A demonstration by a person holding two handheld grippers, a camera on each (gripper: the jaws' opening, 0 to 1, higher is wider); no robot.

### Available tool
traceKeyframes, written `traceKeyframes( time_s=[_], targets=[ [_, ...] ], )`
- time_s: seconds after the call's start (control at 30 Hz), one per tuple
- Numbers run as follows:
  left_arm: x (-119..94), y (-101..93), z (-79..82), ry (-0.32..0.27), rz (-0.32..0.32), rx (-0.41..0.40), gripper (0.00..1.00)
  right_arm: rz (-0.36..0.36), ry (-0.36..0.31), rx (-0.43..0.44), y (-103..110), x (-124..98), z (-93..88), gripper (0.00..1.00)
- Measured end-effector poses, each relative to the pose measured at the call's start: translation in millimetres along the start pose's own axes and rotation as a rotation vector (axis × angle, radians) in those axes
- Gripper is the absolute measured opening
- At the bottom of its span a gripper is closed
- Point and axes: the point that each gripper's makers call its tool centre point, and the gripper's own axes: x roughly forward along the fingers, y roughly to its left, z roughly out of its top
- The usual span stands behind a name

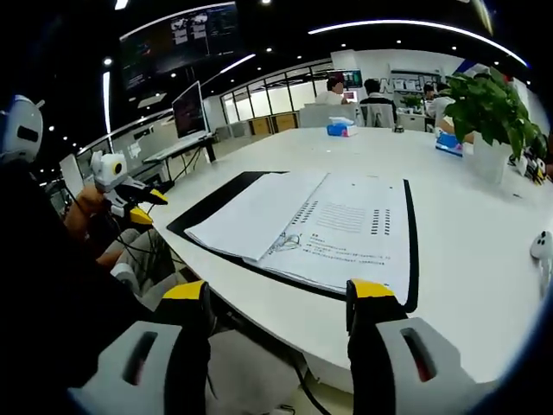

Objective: Flip through the bound document one page at a time

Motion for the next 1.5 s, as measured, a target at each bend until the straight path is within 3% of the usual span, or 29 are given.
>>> traceKeyframes(
  time_s=[0.07,0.13,0.2,0.27,0.43,0.53,0.7,0.9,1.2,1.5],
  targets=[
    [-3,-1.9,4.3,-0.03,-0.028,-0.09,0.31,0.003,-0.014,-0.032,1,-1,1.2,0.63],
    [-3,-1.4,-3.4,0.028,-0.023,-0.172,0.35,0.004,-0.014,-0.034,0,-2,1.3,0.63],
    [-1,4.0,-3.8,0.034,0.008,-0.102,0.36,0.009,-0.016,-0.032,1,-3,1.1,0.62],
    [0,2.4,-7.6,0.066,0.009,-0.097,0.35,0.013,-0.016,-0.029,3,-3,1.6,0.62],
    [5,-3.2,1.8,0.014,-0.023,-0.045,0.36,0.01,-0.013,-0.023,7,-3,1.3,0.62],
    [9,-6.9,-2.2,0.024,-0.04,-0.018,0.35,0.012,0.006,-0.022,8,-2,-2.1,0.62],
    [11,-6.7,-7.5,0.033,-0.051,-0.031,0.36,0.009,0.018,-0.019,6,0,-3.7,0.62],
    [11,2.9,-7.6,0.043,-0.029,-0.039,0.39,0.014,-0.016,-0.03,-1,2,4.4,0.62],
    [15,6.5,1.1,0.044,-0.025,-0.023,0.41,0.012,-0.051,-0.045,-9,3,8.6,0.62],
    [20,4.7,10.1,0.008,-0.03,-0.009,0.42,0.026,-0.066,-0.016,-9,-2,6.2,0.62]
  ],
)
